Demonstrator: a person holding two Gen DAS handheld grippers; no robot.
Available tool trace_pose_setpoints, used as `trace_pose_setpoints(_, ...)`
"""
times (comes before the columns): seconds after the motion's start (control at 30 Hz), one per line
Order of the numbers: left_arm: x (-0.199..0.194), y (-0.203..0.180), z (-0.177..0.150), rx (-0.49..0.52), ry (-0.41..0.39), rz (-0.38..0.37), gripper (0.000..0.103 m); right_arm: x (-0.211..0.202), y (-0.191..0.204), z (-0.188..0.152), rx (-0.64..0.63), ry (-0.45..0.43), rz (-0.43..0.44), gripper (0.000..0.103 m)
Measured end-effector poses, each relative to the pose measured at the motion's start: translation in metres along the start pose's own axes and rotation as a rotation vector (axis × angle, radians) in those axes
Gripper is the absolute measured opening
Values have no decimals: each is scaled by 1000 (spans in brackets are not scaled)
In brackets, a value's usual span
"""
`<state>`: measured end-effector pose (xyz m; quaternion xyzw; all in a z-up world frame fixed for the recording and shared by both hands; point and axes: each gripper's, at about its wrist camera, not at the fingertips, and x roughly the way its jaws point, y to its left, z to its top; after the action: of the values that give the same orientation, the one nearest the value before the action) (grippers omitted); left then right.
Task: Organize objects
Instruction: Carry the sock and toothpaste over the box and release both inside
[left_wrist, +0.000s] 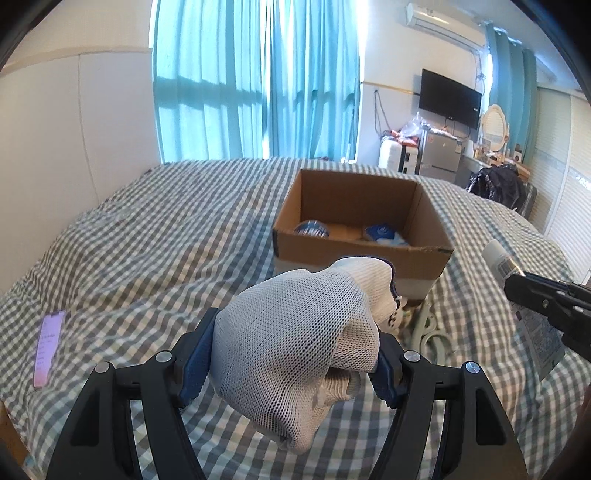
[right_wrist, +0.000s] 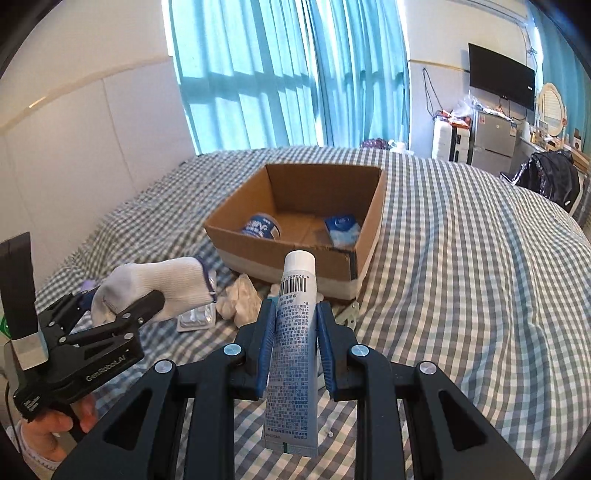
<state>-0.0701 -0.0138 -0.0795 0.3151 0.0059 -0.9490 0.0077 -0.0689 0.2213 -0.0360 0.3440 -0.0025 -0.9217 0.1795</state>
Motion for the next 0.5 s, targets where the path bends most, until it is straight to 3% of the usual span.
trace_pose_setpoints(0.27,0,-11,40,31,-68,-18,73,-4,2,26,-23,-35,22,22)
trace_pose_setpoints(0.5,21,-18,88,46,-129,-26,73,6,3,78,-61,-84,23,22)
